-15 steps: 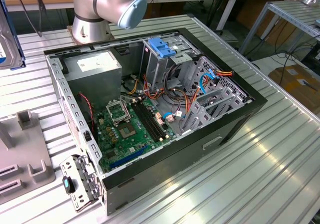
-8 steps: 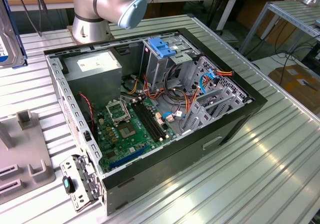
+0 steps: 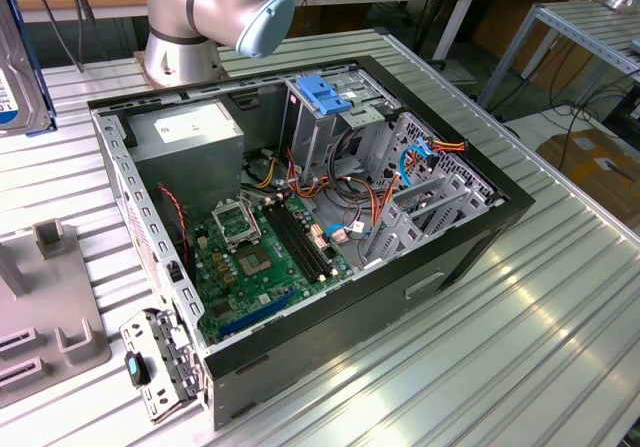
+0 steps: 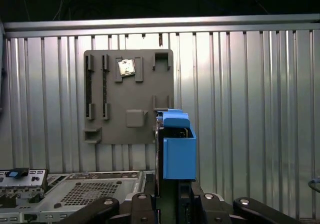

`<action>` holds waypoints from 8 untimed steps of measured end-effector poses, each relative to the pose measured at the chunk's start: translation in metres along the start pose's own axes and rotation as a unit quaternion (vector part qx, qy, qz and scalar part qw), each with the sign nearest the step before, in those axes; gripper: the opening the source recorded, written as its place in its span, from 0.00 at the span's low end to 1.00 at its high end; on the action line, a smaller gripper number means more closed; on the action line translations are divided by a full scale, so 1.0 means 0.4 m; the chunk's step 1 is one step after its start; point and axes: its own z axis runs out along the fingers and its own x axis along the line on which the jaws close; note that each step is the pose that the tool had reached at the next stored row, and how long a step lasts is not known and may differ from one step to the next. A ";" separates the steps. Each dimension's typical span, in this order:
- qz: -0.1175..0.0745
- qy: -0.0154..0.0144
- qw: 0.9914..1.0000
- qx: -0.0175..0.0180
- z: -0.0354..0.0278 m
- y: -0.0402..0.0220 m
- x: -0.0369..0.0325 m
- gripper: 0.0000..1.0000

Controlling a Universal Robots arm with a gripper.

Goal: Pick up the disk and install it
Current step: 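Pick up the disk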

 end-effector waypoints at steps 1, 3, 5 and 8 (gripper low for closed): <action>0.000 0.000 1.000 0.000 0.000 -0.003 0.000 0.35; 0.000 0.000 1.000 0.000 0.000 -0.010 0.000 0.35; 0.000 0.000 1.000 0.000 0.000 -0.020 -0.001 0.35; 0.000 0.000 1.000 0.000 0.000 -0.037 -0.002 0.35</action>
